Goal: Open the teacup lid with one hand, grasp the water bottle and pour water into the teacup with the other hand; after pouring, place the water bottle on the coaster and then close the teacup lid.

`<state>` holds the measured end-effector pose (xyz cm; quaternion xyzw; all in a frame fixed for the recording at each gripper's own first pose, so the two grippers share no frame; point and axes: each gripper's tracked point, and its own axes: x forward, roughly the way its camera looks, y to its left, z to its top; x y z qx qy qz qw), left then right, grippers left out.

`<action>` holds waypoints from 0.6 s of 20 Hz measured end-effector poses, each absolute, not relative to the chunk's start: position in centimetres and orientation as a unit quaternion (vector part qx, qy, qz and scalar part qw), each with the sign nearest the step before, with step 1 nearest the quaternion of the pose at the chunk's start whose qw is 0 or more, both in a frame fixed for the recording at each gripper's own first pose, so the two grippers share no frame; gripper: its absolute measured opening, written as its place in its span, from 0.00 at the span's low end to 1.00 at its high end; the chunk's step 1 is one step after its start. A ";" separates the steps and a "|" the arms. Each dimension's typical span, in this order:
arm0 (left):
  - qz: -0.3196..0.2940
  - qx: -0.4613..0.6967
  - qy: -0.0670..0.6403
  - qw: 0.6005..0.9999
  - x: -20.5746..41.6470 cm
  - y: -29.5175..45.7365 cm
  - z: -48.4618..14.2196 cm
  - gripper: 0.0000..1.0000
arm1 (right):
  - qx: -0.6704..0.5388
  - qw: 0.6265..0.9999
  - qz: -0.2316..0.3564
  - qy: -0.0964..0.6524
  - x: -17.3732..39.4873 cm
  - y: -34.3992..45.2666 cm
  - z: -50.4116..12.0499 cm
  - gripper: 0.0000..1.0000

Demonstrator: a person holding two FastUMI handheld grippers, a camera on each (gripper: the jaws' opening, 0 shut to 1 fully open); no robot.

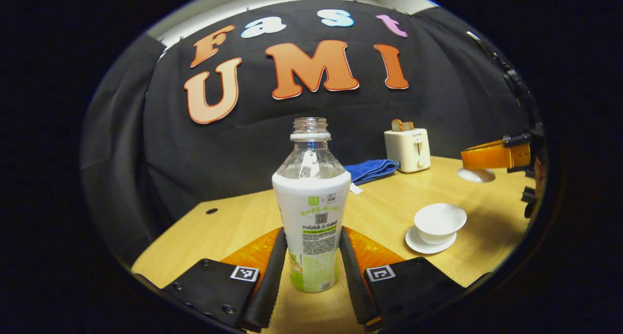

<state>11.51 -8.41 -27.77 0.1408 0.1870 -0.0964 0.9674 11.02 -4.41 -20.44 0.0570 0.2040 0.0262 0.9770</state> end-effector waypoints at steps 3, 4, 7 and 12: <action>-0.102 0.220 0.182 0.953 11.8 -8.8 -27.7 0.64 | 0.054 0.978 0.015 0.201 10.6 -5.7 -20.3 0.18; -0.105 0.250 0.178 0.946 11.7 -9.0 -27.5 0.64 | 0.055 0.978 0.013 0.201 10.4 -6.0 -20.2 0.18; -0.116 0.323 0.166 0.924 12.0 -9.8 -27.6 0.65 | 0.055 0.979 0.005 0.198 10.0 -7.1 -20.0 0.18; -0.140 0.418 0.158 0.884 11.8 -11.0 -28.7 0.65 | 0.056 0.979 -0.006 0.194 9.4 -8.5 -19.6 0.18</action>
